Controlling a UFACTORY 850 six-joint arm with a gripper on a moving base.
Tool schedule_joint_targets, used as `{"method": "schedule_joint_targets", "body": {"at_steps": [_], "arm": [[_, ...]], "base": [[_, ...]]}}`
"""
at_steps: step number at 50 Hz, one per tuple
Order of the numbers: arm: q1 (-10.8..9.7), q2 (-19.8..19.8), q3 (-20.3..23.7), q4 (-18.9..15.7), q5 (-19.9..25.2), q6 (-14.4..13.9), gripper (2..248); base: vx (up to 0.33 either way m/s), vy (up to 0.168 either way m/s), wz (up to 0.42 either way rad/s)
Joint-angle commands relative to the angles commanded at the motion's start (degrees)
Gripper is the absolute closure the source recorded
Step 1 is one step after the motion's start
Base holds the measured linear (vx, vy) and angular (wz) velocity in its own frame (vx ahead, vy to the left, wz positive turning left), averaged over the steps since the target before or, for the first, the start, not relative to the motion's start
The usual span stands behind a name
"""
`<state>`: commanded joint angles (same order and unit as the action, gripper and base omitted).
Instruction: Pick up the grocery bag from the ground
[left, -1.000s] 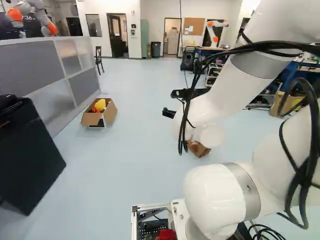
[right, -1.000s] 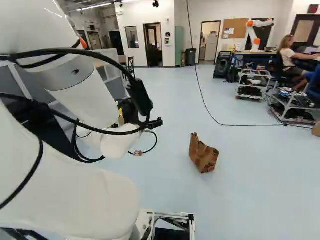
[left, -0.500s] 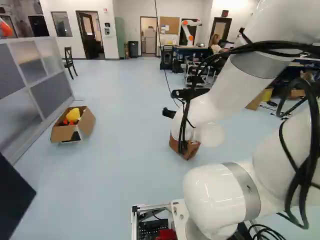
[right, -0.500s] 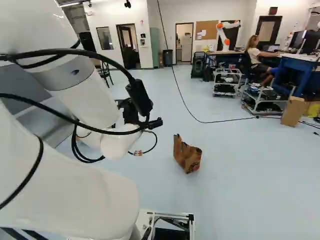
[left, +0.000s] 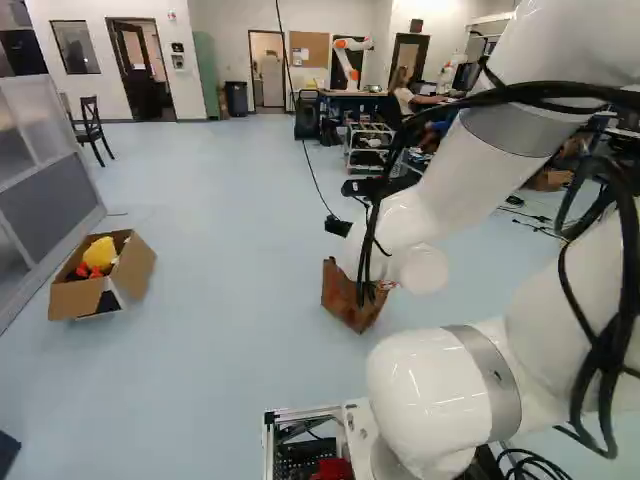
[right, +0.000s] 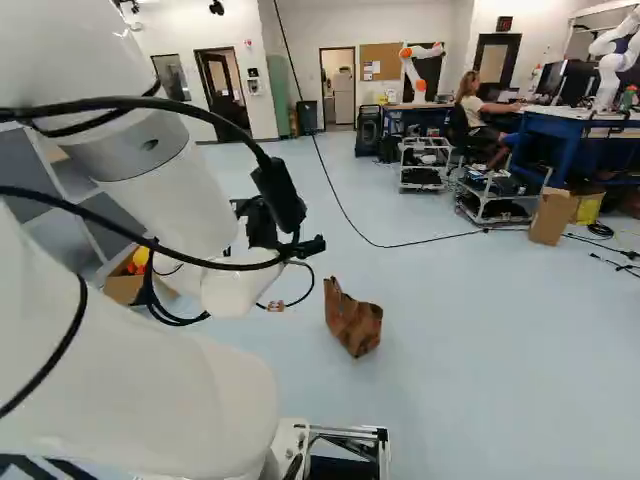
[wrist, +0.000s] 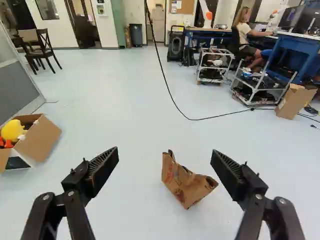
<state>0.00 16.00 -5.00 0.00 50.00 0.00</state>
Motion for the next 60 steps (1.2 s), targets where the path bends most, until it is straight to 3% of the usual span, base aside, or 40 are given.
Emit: {"method": "schedule_joint_targets", "body": {"at_steps": [34, 35, 60], "arm": [[0.0, 0.0, 0.0, 0.0, 0.0, 0.0, 3], [-0.23, -1.93, -1.62, 0.0, 0.0, 0.0, 3], [-1.23, -10.65, -9.54, 0.0, -0.23, 0.0, 3]], "base": [[0.23, -0.058, -0.094], [0.228, -0.037, -0.03], [0.022, -0.003, 0.0]]}}
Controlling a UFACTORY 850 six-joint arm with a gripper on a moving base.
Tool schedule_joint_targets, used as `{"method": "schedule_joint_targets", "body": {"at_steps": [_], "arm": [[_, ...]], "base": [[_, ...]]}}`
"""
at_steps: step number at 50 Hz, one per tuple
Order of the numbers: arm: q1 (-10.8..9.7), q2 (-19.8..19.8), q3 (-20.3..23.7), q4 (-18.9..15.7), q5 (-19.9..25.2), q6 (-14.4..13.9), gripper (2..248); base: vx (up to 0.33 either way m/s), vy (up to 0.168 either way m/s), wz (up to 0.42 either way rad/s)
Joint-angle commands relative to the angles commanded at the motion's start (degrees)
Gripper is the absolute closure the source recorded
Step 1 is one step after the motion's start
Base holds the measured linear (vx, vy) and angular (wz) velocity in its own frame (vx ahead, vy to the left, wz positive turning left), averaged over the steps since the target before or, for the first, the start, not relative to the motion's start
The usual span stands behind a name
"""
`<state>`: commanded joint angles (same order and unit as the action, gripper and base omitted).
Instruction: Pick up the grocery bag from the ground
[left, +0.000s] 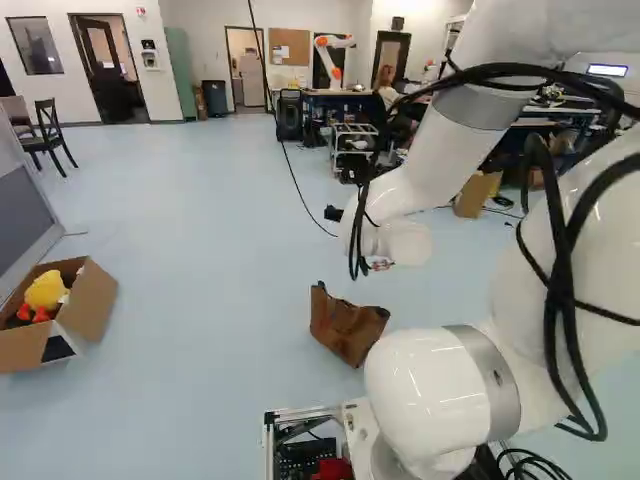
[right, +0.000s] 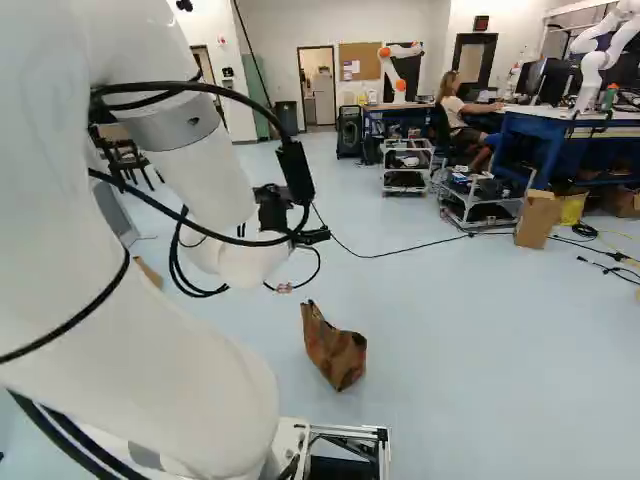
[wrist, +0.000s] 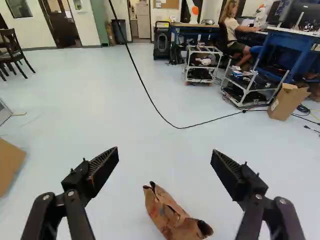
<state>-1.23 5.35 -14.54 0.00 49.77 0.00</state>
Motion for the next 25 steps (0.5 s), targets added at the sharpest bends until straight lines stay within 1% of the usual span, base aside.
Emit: {"method": "schedule_joint_targets", "body": {"at_steps": [12, 25], "arm": [[-0.42, -3.81, -3.72, 0.27, -1.71, 0.0, 3], [-0.84, -8.04, -7.79, 1.21, -4.85, 0.0, 3]], "base": [[0.0, 0.0, 0.0], [0.0, 0.0, 0.0]]}}
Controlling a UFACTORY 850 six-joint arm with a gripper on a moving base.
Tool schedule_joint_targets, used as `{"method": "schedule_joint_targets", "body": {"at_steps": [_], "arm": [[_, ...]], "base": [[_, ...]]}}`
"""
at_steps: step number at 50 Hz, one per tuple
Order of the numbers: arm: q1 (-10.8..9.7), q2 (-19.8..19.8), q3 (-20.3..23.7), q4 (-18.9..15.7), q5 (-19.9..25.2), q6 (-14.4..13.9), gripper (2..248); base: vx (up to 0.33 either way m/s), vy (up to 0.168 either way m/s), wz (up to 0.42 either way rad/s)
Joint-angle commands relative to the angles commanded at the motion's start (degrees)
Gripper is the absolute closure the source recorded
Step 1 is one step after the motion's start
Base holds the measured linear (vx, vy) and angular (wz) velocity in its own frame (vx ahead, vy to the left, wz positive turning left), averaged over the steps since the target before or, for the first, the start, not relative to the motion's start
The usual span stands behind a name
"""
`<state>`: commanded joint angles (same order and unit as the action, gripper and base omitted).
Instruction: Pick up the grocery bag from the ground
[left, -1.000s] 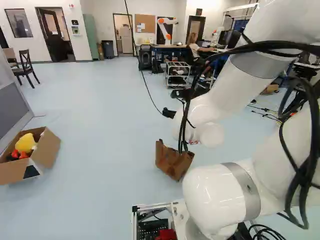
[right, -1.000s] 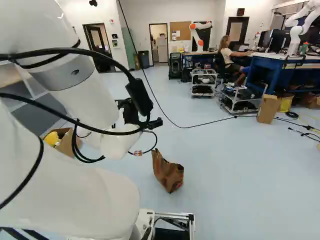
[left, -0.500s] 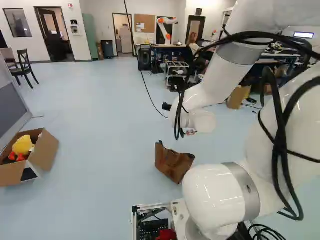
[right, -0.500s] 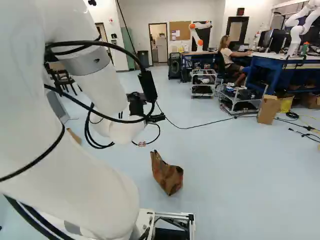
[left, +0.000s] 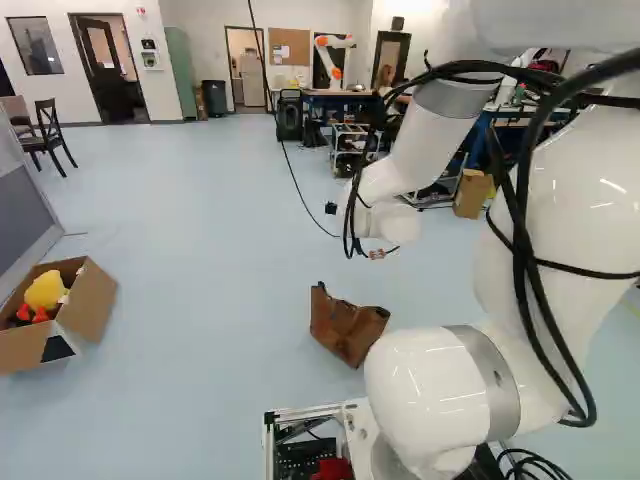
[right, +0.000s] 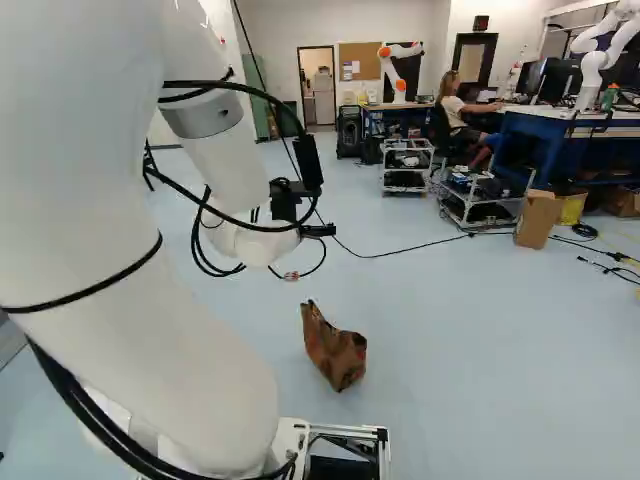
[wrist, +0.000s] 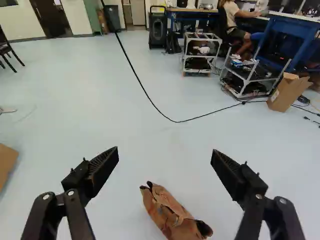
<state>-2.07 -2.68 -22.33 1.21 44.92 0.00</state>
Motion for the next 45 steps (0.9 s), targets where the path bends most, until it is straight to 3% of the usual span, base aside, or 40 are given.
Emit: {"method": "schedule_joint_targets", "body": {"at_steps": [45], "arm": [[-1.17, -18.97, -14.83, 5.75, -18.03, 0.0, 3]], "base": [[0.0, 0.0, 0.0]]}}
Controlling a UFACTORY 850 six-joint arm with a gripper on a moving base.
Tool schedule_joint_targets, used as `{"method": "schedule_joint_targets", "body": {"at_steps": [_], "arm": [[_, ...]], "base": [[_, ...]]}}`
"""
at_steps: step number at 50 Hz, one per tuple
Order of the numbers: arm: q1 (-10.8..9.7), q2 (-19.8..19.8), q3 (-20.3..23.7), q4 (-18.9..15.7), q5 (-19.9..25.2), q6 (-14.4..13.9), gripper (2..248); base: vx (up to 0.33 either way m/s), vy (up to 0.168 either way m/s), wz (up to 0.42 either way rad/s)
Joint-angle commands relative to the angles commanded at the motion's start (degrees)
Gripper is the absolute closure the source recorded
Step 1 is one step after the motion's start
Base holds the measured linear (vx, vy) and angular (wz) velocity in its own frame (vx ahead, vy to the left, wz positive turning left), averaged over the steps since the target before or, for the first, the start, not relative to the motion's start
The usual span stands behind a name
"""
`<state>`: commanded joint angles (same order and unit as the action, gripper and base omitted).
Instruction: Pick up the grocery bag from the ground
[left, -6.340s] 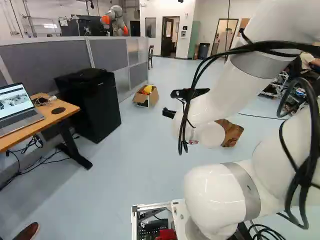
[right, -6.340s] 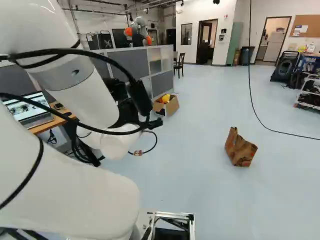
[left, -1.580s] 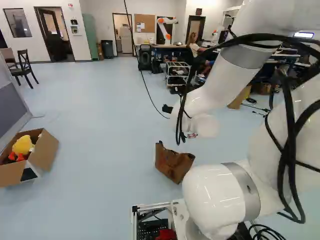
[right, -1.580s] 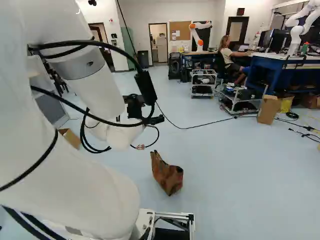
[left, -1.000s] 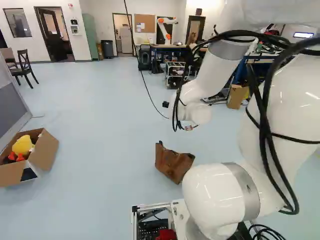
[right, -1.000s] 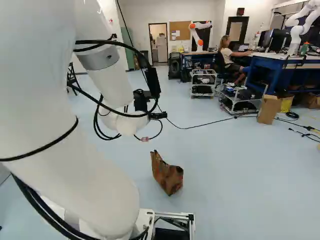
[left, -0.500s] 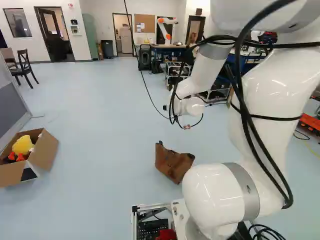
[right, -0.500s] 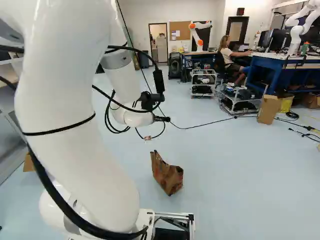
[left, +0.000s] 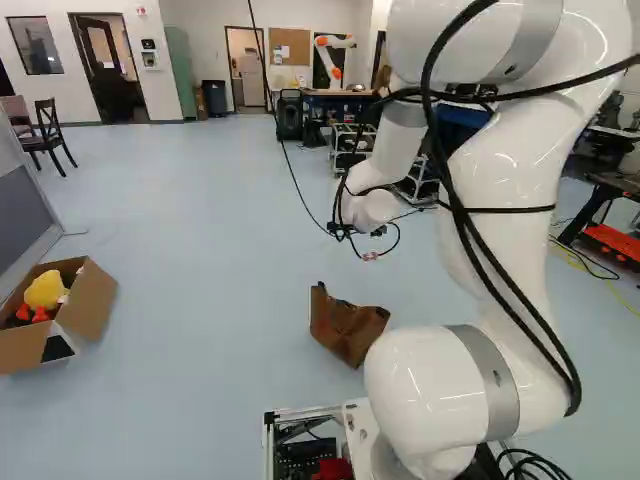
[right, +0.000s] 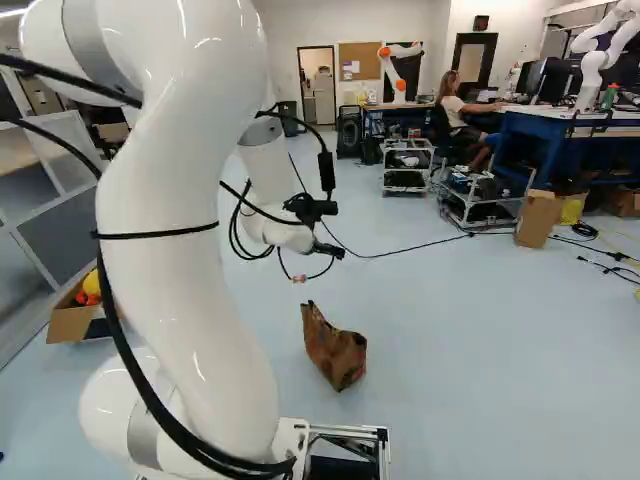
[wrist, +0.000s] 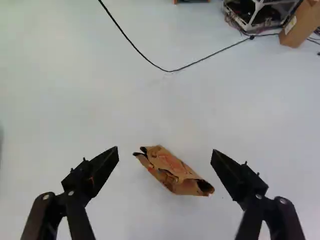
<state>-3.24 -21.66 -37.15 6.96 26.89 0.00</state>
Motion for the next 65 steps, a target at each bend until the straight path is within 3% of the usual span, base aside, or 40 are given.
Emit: {"method": "schedule_joint_targets", "body": {"at_steps": [25, 65], "arm": [[-0.03, -5.48, -2.49, 3.3, -5.33, 0.0, 3], [0.07, -15.5, -8.88, 3.76, -5.69, 0.0, 3]], "base": [[0.0, 0.0, 0.0], [0.0, 0.0, 0.0]]}}
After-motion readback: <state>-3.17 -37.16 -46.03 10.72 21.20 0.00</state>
